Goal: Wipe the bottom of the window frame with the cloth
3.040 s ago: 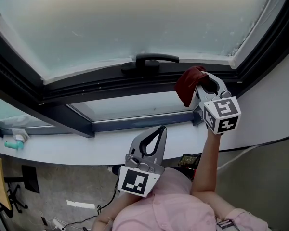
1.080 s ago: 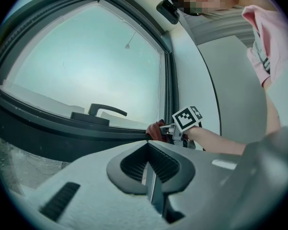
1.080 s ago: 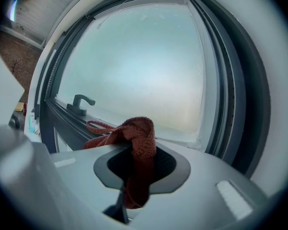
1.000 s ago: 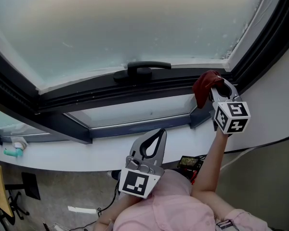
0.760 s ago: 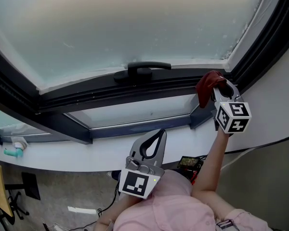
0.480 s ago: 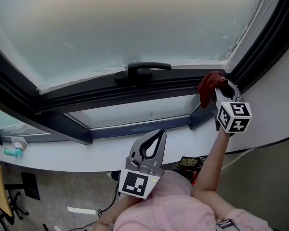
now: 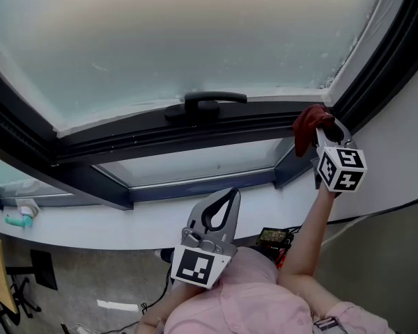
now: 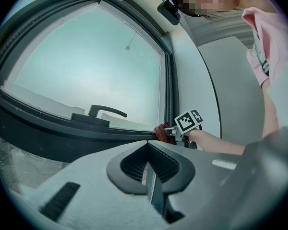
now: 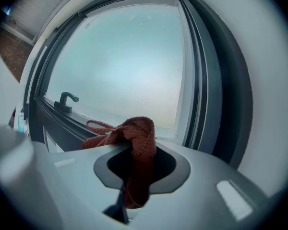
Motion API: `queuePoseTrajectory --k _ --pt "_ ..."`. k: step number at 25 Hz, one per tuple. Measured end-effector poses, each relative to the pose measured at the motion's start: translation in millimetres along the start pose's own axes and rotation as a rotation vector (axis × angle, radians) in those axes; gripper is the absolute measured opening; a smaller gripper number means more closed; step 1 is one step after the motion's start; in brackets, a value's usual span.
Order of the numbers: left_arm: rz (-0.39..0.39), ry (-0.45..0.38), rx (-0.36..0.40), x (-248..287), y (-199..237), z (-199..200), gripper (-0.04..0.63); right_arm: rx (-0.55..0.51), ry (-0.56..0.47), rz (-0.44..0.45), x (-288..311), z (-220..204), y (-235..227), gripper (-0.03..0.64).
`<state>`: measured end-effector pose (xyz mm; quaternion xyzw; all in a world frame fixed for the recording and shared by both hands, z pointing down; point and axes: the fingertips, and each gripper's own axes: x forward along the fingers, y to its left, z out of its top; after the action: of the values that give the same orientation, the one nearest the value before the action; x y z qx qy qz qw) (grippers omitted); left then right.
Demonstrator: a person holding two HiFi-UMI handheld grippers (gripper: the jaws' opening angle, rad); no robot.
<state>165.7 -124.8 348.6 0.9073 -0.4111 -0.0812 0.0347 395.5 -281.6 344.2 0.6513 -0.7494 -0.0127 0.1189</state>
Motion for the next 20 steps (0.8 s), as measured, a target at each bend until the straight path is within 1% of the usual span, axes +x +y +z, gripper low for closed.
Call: queuePoseTrajectory --k 8,15,20 --pt "-0.002 0.005 -0.004 1.3 0.4 0.0 -0.006 -0.006 0.005 -0.040 -0.5 -1.9 -12.5 0.066" --pt "0.013 0.004 -0.003 -2.8 6.7 1.5 -0.006 -0.033 0.018 -0.099 -0.8 -4.4 -23.7 0.066" --pt "0.024 -0.003 -0.004 -9.9 11.0 4.7 -0.006 -0.070 0.048 -0.150 -0.4 -5.5 -28.0 0.063"
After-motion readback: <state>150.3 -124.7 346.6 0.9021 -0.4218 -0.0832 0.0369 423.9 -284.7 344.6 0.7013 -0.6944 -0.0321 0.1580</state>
